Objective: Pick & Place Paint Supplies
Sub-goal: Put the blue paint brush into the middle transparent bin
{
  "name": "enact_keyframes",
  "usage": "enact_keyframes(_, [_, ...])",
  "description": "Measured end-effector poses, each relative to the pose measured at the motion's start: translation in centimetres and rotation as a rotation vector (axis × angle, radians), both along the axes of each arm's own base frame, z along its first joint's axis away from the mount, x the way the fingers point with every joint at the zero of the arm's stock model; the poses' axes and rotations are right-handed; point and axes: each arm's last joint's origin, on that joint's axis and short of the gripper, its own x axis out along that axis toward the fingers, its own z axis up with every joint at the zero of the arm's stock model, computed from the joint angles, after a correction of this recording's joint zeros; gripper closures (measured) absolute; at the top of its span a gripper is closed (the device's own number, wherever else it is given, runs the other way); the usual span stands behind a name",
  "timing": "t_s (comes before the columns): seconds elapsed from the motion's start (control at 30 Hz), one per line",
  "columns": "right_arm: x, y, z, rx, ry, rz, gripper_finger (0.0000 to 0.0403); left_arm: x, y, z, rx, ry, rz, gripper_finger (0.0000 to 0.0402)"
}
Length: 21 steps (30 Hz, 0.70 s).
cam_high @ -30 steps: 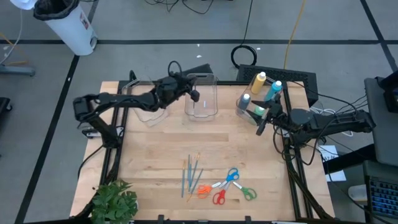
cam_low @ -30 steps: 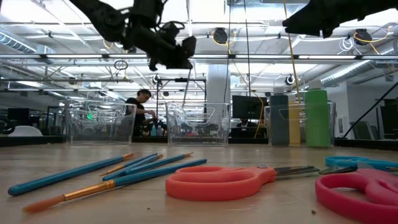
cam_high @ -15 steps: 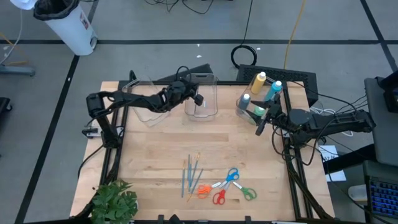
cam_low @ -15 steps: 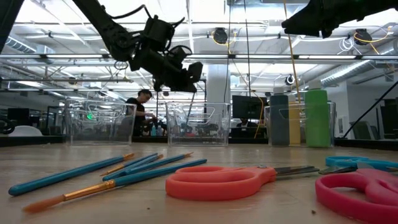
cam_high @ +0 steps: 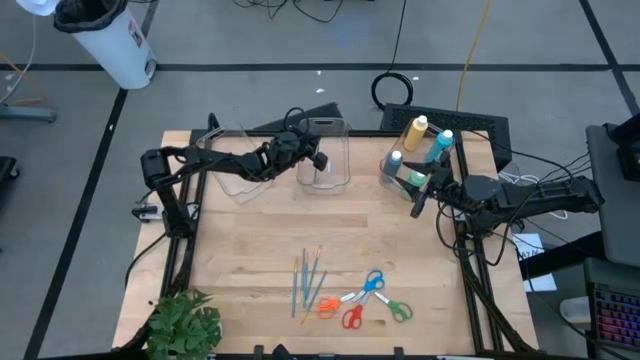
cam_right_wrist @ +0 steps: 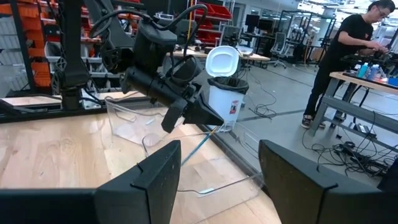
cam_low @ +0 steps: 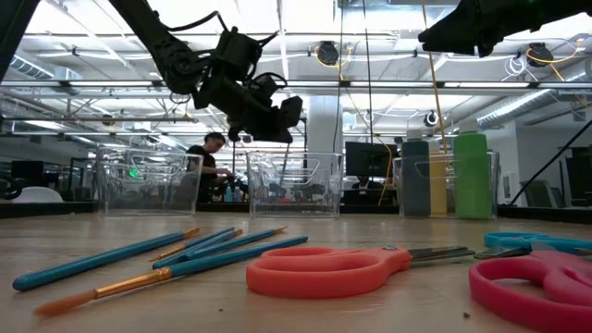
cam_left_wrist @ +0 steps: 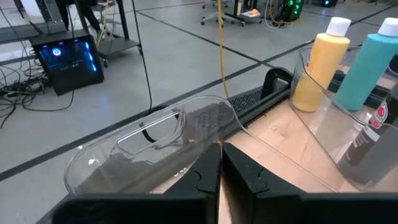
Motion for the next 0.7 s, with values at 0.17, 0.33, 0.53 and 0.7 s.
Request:
enact_keyframes(0.17, [0.00,0.00,0.02,0.000,-0.002,0.000,0.0193,-0.01,0.01,-0.01,0.002,0.002,0.000,0.0376])
enact_keyframes(0.33, [0.00,0.00,0.01,0.000,-0.001,0.000,0.0193,0.00,0.00,-0.01,0.001,0.002,0.000,0.0386])
enact_keyframes(0.53, [0.05,0.00,-0.07,-0.001,0.007,0.000,0.0193,-0.10,0.03,0.02,0.001,-0.008,0.069,0.0371])
enact_keyframes(0.7, [0.05,0.00,-0.07,-0.001,0.007,0.000,0.0193,-0.17,0.07,0.05,0.012,-0.004,0.103,0.0319])
